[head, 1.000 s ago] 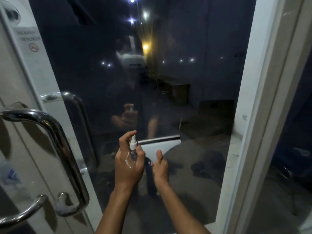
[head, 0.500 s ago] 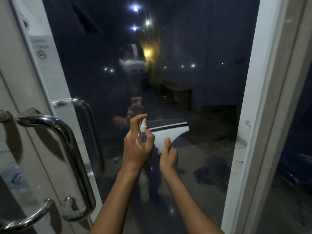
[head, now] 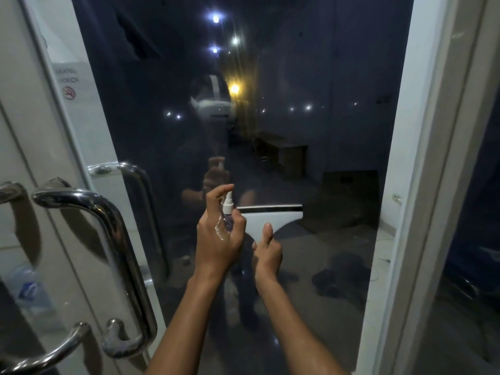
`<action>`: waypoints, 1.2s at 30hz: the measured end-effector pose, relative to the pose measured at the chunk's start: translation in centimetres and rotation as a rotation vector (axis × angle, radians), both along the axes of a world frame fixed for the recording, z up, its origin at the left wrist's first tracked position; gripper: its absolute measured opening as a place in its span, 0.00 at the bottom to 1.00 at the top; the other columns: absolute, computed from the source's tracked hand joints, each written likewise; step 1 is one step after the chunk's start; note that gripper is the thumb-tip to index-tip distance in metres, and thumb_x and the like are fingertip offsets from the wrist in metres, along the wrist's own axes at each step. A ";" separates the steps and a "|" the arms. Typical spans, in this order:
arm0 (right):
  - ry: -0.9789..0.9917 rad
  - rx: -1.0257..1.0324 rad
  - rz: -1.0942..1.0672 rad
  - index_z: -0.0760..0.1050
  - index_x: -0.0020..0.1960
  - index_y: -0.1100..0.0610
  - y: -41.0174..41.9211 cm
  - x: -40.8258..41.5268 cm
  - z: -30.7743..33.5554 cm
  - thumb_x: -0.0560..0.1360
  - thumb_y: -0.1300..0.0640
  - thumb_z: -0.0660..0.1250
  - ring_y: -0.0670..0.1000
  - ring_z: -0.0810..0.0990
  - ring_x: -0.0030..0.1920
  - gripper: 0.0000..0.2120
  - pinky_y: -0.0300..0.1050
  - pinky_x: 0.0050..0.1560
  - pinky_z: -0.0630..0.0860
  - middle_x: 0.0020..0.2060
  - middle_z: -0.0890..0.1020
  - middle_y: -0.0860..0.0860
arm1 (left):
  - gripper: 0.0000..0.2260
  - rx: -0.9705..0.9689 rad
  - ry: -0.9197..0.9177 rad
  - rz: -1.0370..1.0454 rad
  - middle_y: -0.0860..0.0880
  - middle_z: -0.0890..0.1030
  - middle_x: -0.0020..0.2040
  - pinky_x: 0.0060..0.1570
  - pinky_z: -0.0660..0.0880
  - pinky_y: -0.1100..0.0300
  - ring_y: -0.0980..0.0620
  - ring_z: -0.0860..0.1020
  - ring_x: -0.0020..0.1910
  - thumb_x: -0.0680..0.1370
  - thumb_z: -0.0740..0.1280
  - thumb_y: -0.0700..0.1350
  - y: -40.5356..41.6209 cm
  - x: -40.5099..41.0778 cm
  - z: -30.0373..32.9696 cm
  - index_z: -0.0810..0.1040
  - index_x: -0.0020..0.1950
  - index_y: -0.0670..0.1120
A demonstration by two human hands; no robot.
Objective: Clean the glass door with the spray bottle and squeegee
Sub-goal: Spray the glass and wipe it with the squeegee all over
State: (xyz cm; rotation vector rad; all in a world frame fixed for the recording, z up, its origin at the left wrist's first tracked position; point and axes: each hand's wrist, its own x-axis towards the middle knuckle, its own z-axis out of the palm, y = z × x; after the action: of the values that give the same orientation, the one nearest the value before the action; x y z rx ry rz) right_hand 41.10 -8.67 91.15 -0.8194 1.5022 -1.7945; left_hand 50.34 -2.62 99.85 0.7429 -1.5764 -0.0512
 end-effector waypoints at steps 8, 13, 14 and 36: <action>0.110 0.233 0.003 0.83 0.45 0.64 3.5 -2.1 -9.1 0.83 0.40 0.51 0.62 0.84 0.50 0.33 0.47 0.49 0.73 0.42 0.86 0.60 | 0.17 0.041 0.016 -0.006 0.53 0.77 0.40 0.33 0.72 0.60 0.53 0.76 0.32 0.79 0.63 0.42 0.9 -0.4 -1.9 0.69 0.67 0.52; 0.075 0.223 0.072 0.80 0.45 0.60 4.4 -4.2 -9.4 0.83 0.38 0.51 0.44 0.80 0.34 0.30 0.37 0.34 0.71 0.33 0.82 0.49 | 0.17 0.087 0.007 -0.010 0.54 0.77 0.38 0.32 0.69 0.68 0.53 0.76 0.31 0.79 0.61 0.45 1.5 -0.8 -3.7 0.69 0.68 0.54; 0.054 0.193 0.054 0.79 0.42 0.60 4.3 -4.8 -8.8 0.83 0.38 0.51 0.45 0.80 0.33 0.30 0.37 0.32 0.72 0.32 0.81 0.49 | 0.17 0.104 0.005 -0.012 0.54 0.77 0.39 0.32 0.68 0.69 0.53 0.76 0.31 0.79 0.61 0.45 1.7 -1.0 -4.2 0.69 0.68 0.54; -0.026 0.206 0.002 0.74 0.33 0.57 0.3 -21.3 -9.7 0.77 0.29 0.49 0.42 0.72 0.19 0.34 0.35 0.20 0.64 0.20 0.73 0.46 | 0.16 0.179 -0.041 -0.110 0.53 0.76 0.35 0.32 0.69 0.67 0.54 0.75 0.29 0.77 0.61 0.50 1.0 -11.3 -9.3 0.69 0.65 0.60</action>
State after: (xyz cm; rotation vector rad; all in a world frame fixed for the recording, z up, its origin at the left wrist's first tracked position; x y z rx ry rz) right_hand 19.83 -8.33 81.49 -0.6921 1.6358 -1.6096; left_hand 39.05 -1.64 90.51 0.7993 -1.6660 -0.2625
